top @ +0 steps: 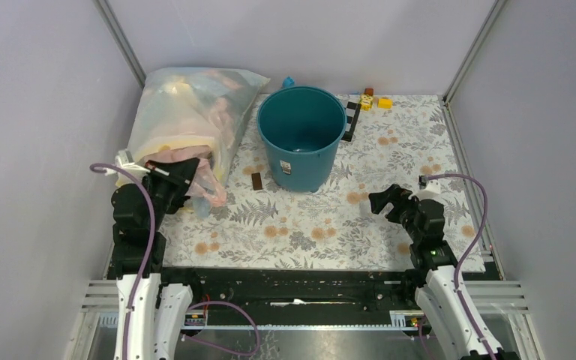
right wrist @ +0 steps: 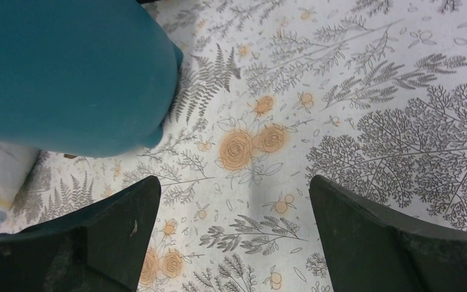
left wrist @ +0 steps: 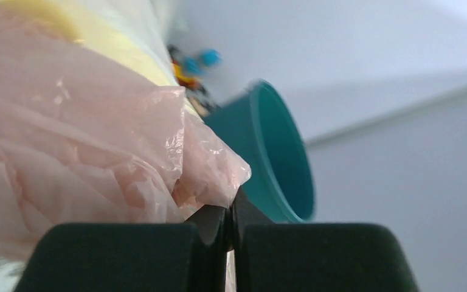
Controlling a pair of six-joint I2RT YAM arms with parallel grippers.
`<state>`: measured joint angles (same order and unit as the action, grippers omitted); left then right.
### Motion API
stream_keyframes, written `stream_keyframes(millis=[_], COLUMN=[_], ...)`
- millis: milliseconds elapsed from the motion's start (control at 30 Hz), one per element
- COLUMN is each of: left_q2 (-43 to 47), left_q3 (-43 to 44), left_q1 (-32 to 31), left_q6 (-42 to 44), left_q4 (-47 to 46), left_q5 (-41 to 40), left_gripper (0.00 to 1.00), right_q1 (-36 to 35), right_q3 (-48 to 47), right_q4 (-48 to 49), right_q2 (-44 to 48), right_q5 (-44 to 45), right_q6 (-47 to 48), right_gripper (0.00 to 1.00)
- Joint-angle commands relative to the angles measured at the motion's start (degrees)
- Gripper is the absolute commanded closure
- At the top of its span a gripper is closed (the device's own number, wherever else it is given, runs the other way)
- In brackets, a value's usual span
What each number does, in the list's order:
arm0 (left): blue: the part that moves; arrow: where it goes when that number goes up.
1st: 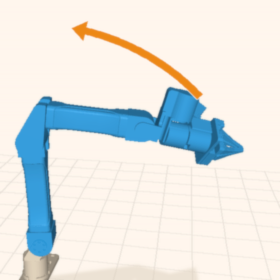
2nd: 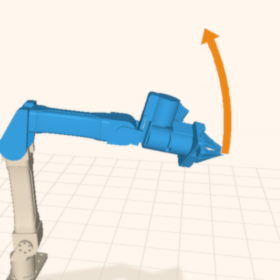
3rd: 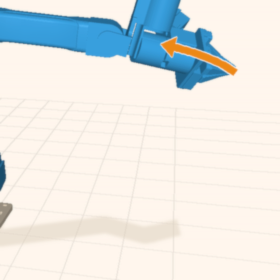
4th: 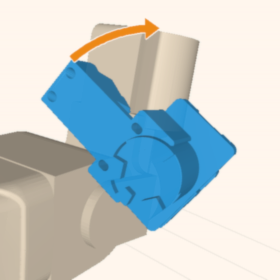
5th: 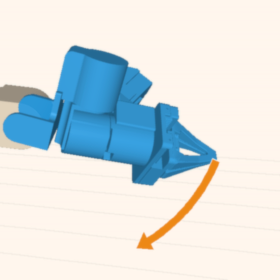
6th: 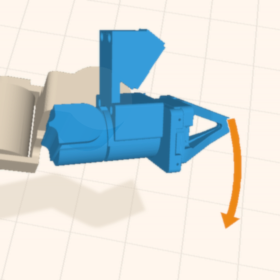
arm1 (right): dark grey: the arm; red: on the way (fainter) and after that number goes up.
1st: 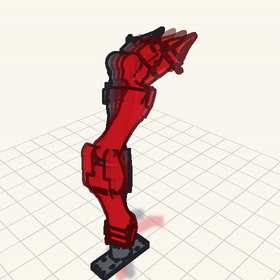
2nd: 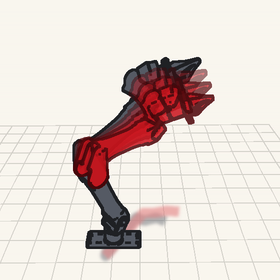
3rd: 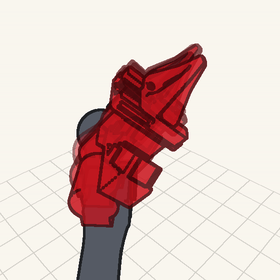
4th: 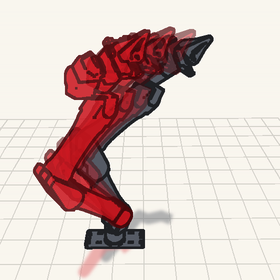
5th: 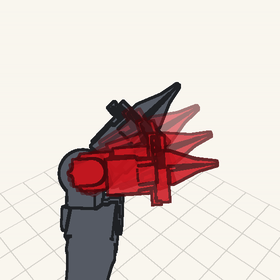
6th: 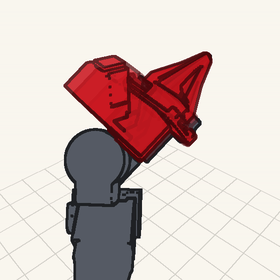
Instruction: Put the trash bags into the trash bin
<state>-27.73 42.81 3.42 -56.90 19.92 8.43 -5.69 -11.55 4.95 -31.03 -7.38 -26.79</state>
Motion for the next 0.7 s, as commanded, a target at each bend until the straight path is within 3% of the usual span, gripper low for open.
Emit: stream_keyframes(millis=[0, 100, 333, 467, 667], left_q2=[-2.7, -2.98, -3.85, -5.89, -12.85], left_q3=[2.73, 2.36, 1.54, 2.23, 4.41], left_q1=[-0.44, -2.34, -13.7, -25.46, -50.02], left_q6=[-3.33, -5.89, -5.12, -3.1, 2.32], left_q4=[-14.49, -18.14, -18.69, -19.18, -19.69], left_q5=[25.88, 29.87, 23.71, 17.04, 3.36], left_gripper=[1.0, 1.0, 1.0, 1.0, 1.0], right_q1=[-0.37, -0.37, -0.37, -0.37, -0.37], right_q3=[0.59, 0.57, 0.77, 0.74, 0.92], right_q4=[2.25, 1.75, 2.39, 3.03, 3.64], right_q2=[3.11, 3.58, 2.2, 0.97, -0.02], right_q5=[-0.96, -1.01, -1.49, -1.8, -2.1], right_q6=[0.39, 0.54, 0.7, 0.77, 0.64], right_gripper=[0.0, 0.0, 0.0, 0.0, 0.0])
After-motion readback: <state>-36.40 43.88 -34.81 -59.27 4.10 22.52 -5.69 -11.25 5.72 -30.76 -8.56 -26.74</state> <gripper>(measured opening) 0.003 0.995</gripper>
